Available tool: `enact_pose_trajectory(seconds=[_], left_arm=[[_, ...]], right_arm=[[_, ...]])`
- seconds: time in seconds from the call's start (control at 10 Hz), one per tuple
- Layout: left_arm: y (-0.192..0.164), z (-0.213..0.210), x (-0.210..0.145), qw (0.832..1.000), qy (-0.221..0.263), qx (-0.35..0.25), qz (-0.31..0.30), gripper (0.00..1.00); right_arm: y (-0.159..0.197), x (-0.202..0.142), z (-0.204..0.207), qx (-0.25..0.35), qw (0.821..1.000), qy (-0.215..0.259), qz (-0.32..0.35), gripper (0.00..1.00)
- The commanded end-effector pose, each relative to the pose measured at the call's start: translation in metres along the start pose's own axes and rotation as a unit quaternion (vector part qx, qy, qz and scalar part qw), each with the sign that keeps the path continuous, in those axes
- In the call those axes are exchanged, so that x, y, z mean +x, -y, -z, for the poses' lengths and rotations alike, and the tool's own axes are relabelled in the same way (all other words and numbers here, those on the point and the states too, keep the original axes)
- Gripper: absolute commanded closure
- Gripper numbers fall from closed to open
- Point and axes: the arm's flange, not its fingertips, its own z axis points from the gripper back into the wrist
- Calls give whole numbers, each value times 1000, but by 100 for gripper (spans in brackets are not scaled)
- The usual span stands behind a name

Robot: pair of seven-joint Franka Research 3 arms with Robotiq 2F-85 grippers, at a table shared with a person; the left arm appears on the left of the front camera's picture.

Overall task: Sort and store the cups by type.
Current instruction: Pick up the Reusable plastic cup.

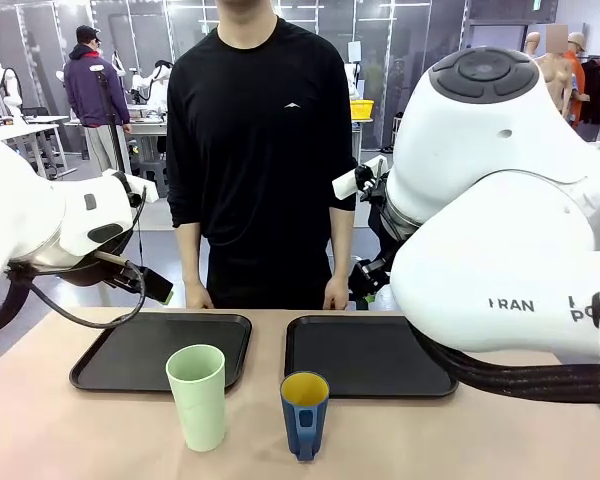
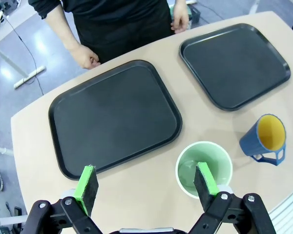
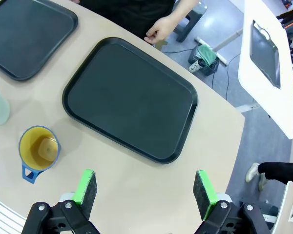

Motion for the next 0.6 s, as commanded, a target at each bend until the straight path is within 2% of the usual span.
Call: enact_pose_trajectory(seconds=[0.0, 0.2, 0.5], left_arm=[[-6, -2, -4, 1000, 5, 24, 2, 0], [-38, 12, -10, 999, 2, 34, -25, 0], [-108, 58, -39, 991, -48, 60, -107, 0]], right_arm=[[10, -6, 3, -8, 1000, 16, 3, 0], [55, -15, 20, -6, 998, 24, 57, 0], [123, -43, 75, 1, 991, 6, 132, 0]])
